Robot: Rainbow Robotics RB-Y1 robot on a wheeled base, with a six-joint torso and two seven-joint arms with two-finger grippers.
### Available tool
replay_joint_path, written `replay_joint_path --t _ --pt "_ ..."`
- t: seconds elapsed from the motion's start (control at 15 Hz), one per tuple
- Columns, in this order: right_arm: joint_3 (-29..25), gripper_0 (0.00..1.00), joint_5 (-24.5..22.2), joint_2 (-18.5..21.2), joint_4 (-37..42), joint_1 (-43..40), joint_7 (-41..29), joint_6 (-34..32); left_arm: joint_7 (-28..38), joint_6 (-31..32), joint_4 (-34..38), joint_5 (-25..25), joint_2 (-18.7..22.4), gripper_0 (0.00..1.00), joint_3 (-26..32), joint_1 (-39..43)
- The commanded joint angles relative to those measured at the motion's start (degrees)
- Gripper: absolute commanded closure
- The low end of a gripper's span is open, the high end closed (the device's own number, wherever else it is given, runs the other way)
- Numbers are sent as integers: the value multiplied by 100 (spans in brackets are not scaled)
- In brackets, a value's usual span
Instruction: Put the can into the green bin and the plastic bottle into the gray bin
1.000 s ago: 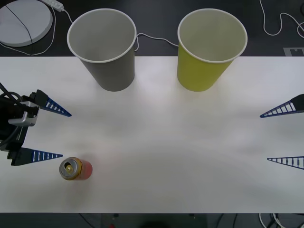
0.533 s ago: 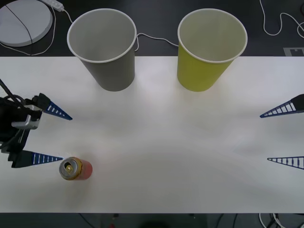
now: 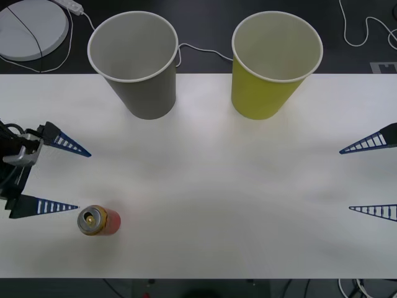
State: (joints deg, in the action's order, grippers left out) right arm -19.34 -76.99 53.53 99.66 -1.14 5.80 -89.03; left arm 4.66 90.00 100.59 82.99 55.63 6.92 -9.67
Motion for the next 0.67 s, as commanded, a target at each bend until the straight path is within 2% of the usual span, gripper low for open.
replay_joint_path --t 0.07,0.53,0.67 --pt "0 0 0 0 0 0 0 0 -651 0 -585 -380 18 0 -129 0" --pt "0 0 0 0 0 0 0 0 -2444 0 -2255 -1224 194 0 -674 0" --pt "0 0 0 0 0 0 0 0 -2831 0 -2597 -1312 212 0 -718 0"
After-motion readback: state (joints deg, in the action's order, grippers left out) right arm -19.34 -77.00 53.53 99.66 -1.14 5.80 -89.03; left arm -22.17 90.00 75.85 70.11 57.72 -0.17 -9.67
